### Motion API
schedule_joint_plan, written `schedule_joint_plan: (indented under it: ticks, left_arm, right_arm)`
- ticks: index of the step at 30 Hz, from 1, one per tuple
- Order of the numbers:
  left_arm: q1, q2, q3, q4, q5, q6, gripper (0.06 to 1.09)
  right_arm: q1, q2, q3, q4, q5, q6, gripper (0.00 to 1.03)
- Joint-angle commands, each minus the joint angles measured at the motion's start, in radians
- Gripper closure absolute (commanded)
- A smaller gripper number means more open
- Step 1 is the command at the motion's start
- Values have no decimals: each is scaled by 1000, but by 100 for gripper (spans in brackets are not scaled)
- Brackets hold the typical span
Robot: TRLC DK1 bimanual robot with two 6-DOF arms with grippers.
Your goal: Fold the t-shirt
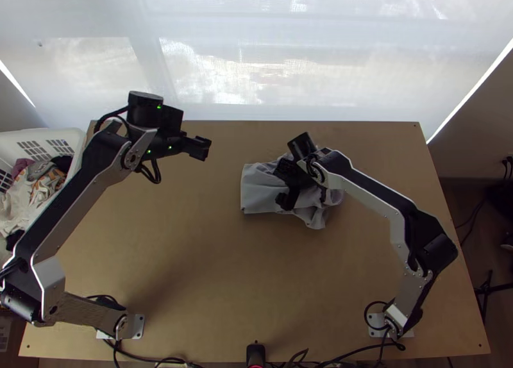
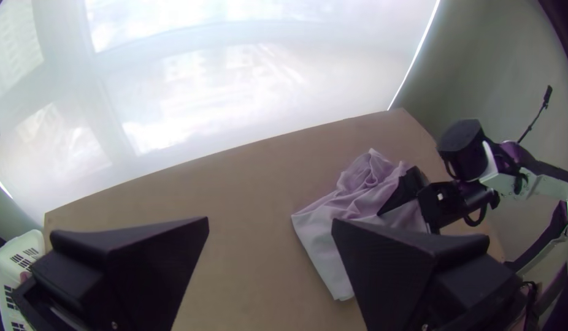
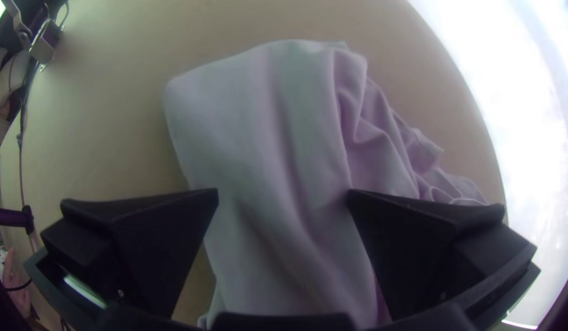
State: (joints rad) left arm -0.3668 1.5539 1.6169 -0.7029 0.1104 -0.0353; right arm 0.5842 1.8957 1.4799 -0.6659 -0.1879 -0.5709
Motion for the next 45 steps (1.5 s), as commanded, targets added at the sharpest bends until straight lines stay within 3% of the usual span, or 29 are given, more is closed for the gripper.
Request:
schedule_joint_plan:
  ticks: [1, 22, 36, 45]
  left_arm:
    - [37, -109, -84, -1, -15, 12, 11]
    - [221, -316, -210, -44, -28, 86, 11]
    - [272, -385, -259, -44, -28, 86, 11]
    - [275, -417, -285, -53, -35, 84, 11]
  right_arm:
    - [-20, 98, -17, 43, 2, -17, 5]
    - [-316, 178, -4, 109, 25, -83, 5]
    - [-623, 192, 74, 109, 39, -99, 5]
    - [-817, 307, 250, 74, 39, -107, 5]
